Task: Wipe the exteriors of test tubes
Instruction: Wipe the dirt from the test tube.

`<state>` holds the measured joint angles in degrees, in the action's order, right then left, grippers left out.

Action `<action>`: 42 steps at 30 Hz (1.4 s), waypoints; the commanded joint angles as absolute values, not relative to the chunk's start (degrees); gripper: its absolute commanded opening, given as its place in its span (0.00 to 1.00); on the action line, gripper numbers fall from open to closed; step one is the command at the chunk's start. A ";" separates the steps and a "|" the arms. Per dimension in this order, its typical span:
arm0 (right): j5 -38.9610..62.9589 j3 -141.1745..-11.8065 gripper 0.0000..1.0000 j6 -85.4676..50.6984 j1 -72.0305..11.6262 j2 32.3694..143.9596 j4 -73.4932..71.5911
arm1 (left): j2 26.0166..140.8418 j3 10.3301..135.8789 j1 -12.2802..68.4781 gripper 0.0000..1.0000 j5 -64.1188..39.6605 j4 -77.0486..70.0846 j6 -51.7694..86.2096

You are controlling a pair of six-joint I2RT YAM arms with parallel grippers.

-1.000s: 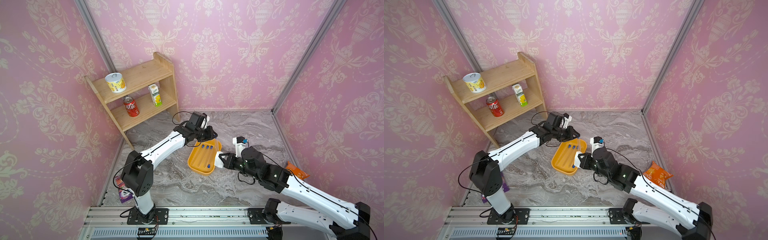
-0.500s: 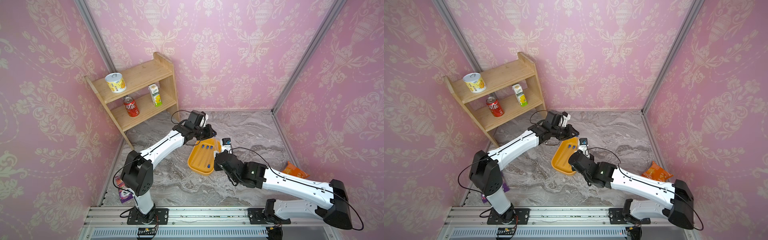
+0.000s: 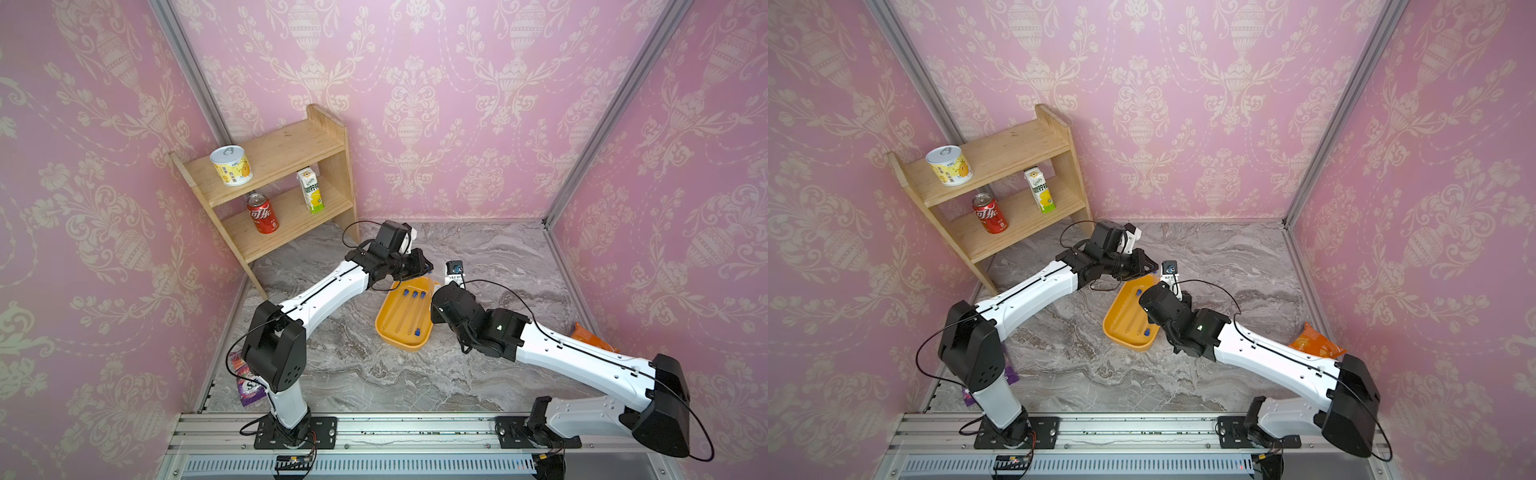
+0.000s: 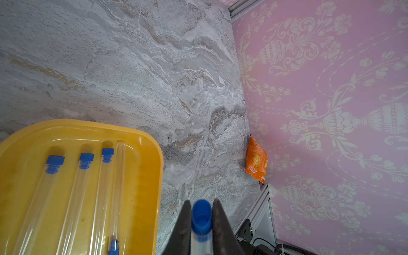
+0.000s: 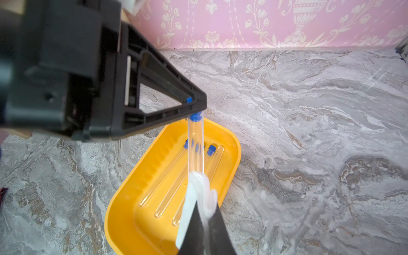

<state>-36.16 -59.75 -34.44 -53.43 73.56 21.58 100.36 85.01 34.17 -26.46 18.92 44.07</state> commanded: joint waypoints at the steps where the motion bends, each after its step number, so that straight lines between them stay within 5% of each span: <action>1: -32.79 -62.28 0.00 -31.41 -50.88 75.28 18.57 | 98.77 84.81 33.71 0.16 -26.10 18.46 44.47; 22: -26.46 -72.50 0.00 -30.77 -39.88 85.07 16.70 | 97.38 83.77 33.75 0.16 -26.52 18.03 44.89; 42: -10.49 -57.38 0.00 -40.12 -37.98 74.00 8.74 | 97.05 83.40 33.70 0.16 -26.36 17.70 44.82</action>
<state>-12.71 -58.89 -37.17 -37.65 77.25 10.07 98.98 84.01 33.54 -26.48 17.80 44.49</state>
